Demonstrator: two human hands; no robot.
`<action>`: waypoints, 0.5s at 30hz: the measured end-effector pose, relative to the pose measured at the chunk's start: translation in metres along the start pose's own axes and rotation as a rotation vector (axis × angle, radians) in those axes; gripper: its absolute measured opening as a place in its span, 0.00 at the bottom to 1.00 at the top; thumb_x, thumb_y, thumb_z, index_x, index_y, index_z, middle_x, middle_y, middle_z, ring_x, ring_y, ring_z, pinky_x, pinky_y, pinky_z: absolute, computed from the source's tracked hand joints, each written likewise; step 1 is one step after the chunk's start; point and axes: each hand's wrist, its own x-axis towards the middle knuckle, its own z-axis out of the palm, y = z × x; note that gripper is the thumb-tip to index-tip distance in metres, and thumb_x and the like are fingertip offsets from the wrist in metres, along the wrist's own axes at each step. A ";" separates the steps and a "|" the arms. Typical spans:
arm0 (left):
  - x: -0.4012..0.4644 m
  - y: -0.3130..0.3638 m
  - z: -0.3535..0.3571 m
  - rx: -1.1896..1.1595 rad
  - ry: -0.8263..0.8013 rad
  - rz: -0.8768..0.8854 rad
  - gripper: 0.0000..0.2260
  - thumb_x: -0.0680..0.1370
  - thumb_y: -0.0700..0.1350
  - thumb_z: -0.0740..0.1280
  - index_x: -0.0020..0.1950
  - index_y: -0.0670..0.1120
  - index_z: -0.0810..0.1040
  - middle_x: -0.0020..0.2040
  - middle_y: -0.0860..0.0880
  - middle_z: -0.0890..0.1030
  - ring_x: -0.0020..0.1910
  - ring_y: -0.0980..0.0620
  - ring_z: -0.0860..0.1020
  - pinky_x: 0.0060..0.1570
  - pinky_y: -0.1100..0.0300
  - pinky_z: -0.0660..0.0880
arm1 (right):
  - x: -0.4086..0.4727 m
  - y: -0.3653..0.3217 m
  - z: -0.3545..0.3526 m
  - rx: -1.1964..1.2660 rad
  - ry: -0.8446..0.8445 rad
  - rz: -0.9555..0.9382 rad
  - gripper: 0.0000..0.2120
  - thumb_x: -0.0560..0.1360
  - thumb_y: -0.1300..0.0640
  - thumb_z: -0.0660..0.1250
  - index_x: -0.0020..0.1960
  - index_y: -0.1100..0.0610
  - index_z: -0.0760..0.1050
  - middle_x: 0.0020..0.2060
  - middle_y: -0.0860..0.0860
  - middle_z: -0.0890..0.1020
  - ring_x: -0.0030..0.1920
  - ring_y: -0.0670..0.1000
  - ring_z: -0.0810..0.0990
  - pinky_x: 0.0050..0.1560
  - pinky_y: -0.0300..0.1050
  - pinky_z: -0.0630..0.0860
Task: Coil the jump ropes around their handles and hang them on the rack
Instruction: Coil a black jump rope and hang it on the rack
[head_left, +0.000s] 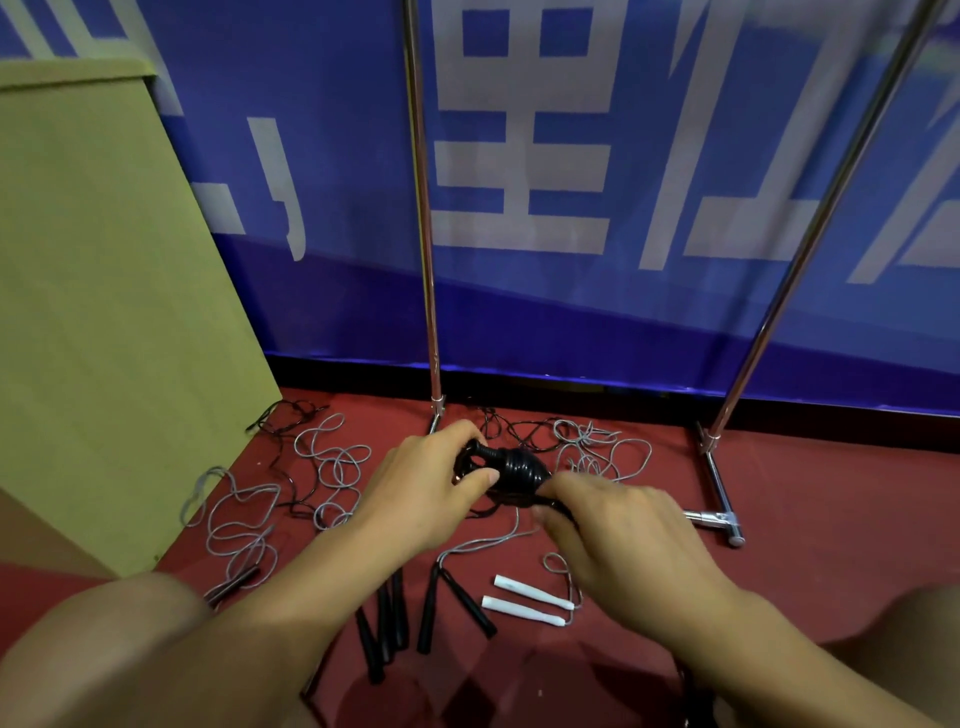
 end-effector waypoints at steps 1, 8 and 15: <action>0.000 0.000 0.000 0.002 -0.035 0.030 0.07 0.76 0.55 0.70 0.49 0.57 0.74 0.34 0.54 0.78 0.36 0.52 0.76 0.40 0.53 0.76 | 0.001 0.003 -0.003 0.012 0.008 0.032 0.12 0.78 0.42 0.55 0.51 0.45 0.75 0.41 0.43 0.82 0.38 0.51 0.81 0.32 0.46 0.70; -0.007 0.008 0.000 -0.225 -0.272 0.184 0.02 0.78 0.50 0.66 0.50 0.57 0.75 0.38 0.49 0.80 0.37 0.49 0.76 0.40 0.50 0.74 | 0.004 0.016 -0.008 0.087 0.090 0.134 0.16 0.75 0.37 0.52 0.52 0.42 0.74 0.40 0.44 0.79 0.39 0.54 0.81 0.34 0.52 0.77; -0.013 0.014 -0.004 -0.323 -0.304 0.247 0.02 0.80 0.47 0.65 0.48 0.53 0.76 0.34 0.56 0.76 0.32 0.59 0.71 0.36 0.59 0.69 | 0.015 0.031 -0.011 0.367 0.053 0.340 0.14 0.67 0.37 0.70 0.43 0.46 0.78 0.32 0.42 0.81 0.35 0.43 0.79 0.40 0.51 0.77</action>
